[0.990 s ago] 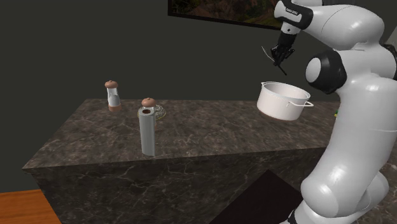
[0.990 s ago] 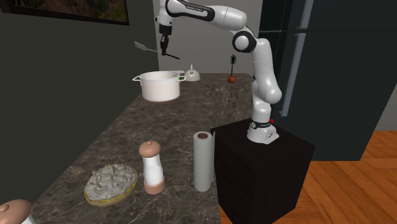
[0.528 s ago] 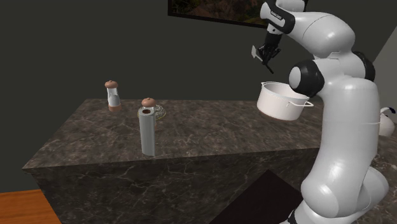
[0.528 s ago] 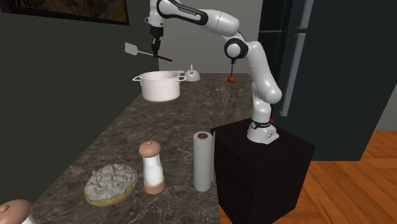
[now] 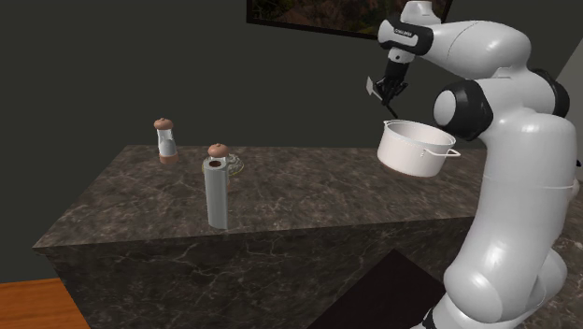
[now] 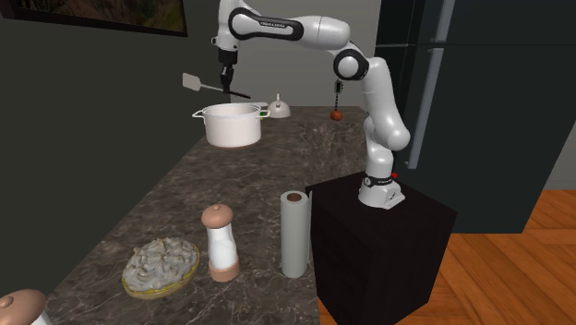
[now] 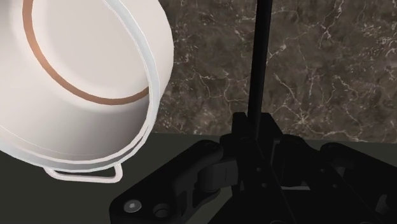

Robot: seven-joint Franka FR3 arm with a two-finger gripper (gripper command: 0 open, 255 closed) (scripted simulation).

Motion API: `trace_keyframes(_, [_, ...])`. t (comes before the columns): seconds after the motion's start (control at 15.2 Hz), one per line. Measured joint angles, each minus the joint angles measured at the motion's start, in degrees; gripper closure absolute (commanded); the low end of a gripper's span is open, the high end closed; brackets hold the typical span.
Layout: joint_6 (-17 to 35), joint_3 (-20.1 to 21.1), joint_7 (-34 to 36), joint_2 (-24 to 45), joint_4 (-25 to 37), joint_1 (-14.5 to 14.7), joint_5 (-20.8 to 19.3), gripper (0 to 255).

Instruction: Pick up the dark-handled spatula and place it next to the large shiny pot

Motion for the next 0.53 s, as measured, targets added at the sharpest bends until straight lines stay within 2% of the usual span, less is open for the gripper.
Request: trace_keyframes(0.53, [7.65,0.06,0.58,-2.79,-10.33,1.41,-1.23,255])
